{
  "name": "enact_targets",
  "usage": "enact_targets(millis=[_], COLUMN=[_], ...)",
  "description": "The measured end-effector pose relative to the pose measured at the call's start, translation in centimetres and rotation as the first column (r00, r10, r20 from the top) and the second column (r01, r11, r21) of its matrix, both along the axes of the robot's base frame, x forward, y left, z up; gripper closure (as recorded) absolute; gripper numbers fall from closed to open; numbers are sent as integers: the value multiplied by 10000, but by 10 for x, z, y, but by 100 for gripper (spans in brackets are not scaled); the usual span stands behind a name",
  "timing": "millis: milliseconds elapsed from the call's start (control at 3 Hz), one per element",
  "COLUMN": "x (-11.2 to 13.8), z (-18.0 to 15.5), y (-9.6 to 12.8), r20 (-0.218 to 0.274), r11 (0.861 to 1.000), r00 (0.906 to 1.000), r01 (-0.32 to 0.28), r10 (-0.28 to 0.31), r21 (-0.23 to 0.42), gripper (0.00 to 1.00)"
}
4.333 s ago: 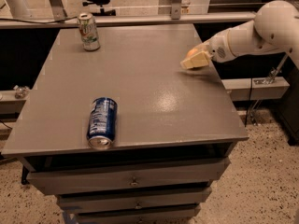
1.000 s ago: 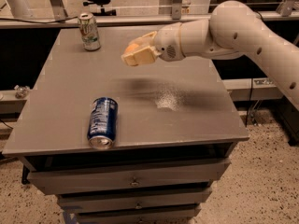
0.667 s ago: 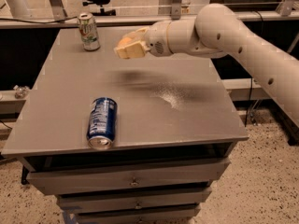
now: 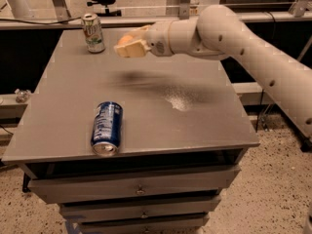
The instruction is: Move orange near 7up can
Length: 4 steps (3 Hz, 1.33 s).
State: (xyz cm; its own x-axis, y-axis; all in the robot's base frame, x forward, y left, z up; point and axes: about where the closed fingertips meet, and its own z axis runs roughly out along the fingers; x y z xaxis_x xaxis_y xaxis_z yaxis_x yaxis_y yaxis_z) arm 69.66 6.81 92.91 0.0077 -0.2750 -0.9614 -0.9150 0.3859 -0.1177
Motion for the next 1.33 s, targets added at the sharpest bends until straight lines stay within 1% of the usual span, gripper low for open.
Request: enact_targets(millis=[333,667,1000,1333], x=[34,73,99,112], z=[2,-1,-14,-32], y=[22,48,67,79], r20=[304,453,322,32], r11=[9995,9993,9993,9984], r00=[9994,9986,9989,9995], r01=[175,265,351,330], r10=[-183,-276,-348,-329], r21=[279,258,-90,-448], gripper=[100,100,100,100])
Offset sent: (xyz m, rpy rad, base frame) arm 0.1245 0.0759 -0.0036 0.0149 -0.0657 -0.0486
